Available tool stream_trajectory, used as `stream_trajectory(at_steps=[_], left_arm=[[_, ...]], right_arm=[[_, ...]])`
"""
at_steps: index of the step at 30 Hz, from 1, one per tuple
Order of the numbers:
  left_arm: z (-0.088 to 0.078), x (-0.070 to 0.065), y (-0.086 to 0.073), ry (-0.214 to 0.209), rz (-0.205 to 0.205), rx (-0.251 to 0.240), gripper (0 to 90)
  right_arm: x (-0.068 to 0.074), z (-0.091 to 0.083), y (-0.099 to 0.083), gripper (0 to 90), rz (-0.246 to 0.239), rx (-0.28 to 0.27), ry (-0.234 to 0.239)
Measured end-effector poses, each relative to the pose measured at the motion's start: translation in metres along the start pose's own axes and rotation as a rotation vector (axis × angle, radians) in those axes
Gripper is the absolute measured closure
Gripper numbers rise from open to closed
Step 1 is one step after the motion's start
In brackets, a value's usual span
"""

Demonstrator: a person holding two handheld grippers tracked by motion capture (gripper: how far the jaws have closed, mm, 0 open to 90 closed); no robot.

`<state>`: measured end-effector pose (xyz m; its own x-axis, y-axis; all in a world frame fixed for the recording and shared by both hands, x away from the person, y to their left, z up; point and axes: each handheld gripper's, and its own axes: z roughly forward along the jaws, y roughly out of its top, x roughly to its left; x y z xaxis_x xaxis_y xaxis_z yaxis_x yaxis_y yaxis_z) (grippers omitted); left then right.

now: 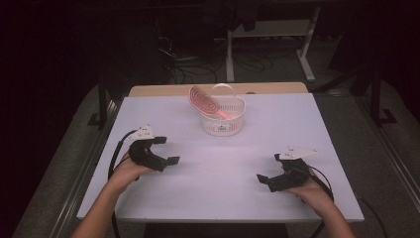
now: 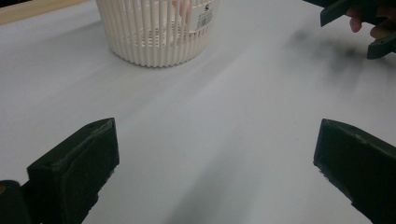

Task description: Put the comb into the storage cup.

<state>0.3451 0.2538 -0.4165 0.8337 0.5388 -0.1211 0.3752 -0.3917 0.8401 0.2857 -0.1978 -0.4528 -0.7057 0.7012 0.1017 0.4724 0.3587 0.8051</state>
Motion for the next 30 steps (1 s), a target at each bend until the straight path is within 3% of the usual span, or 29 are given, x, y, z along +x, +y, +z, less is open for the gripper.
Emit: stream_trajectory(at_steps=[16, 30], left_arm=[[-0.017, -0.011, -0.029, 0.004, 0.009, 0.0, 0.3], [-0.017, -0.017, -0.04, -0.009, 0.011, 0.019, 0.3]], right_arm=[[0.001, 0.0, 0.0, 0.0, -0.001, -0.002, 0.002], [0.001, 0.0, 0.0, 0.0, -0.002, -0.003, 0.001]])
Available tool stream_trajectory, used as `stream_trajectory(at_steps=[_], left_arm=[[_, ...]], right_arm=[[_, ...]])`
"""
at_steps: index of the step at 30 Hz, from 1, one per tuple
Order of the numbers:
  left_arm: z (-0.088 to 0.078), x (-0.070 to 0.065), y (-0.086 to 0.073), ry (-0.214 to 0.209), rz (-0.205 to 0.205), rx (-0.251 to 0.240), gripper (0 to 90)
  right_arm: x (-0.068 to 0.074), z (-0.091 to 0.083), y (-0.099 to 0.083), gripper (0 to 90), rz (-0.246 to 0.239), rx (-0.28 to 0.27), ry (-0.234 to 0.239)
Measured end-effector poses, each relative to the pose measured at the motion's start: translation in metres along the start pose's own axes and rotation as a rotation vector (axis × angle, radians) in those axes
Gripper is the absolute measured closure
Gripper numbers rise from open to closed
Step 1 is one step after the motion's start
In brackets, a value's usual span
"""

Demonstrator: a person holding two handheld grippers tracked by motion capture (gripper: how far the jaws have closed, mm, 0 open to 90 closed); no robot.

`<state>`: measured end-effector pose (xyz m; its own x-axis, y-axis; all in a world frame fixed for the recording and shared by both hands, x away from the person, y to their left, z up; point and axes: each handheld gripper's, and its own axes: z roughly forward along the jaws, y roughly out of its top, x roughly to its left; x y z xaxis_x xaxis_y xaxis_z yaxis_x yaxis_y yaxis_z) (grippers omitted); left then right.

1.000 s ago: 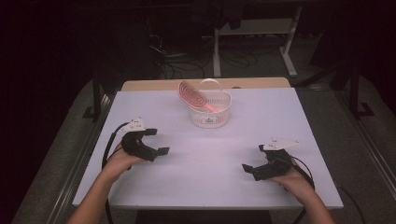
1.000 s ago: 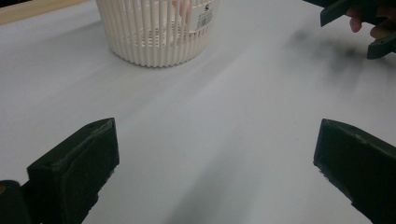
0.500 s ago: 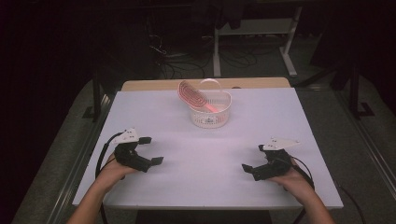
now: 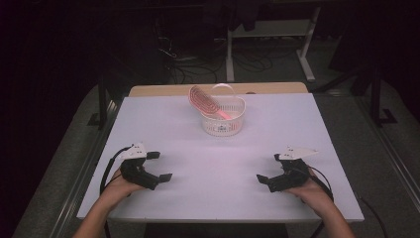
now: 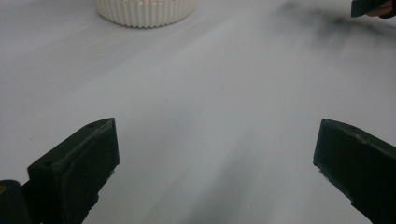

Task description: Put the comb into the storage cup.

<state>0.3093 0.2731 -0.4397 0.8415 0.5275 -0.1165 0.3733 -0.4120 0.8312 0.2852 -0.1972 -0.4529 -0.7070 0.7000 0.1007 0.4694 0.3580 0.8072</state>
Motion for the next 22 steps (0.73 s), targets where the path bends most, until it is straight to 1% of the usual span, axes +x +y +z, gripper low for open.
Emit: stream_trajectory(at_steps=[18, 22], left_arm=[[0.0036, -0.0002, -0.0017, -0.011, 0.009, 0.028, 0.3], [0.0042, -0.0002, -0.0018, -0.013, 0.005, 0.033, 0.3]], right_arm=[[-0.0015, -0.001, -0.0009, 0.0, 0.001, 0.004, -0.007], [-0.0013, -0.0007, -0.0011, 0.0, -0.001, 0.007, -0.007]])
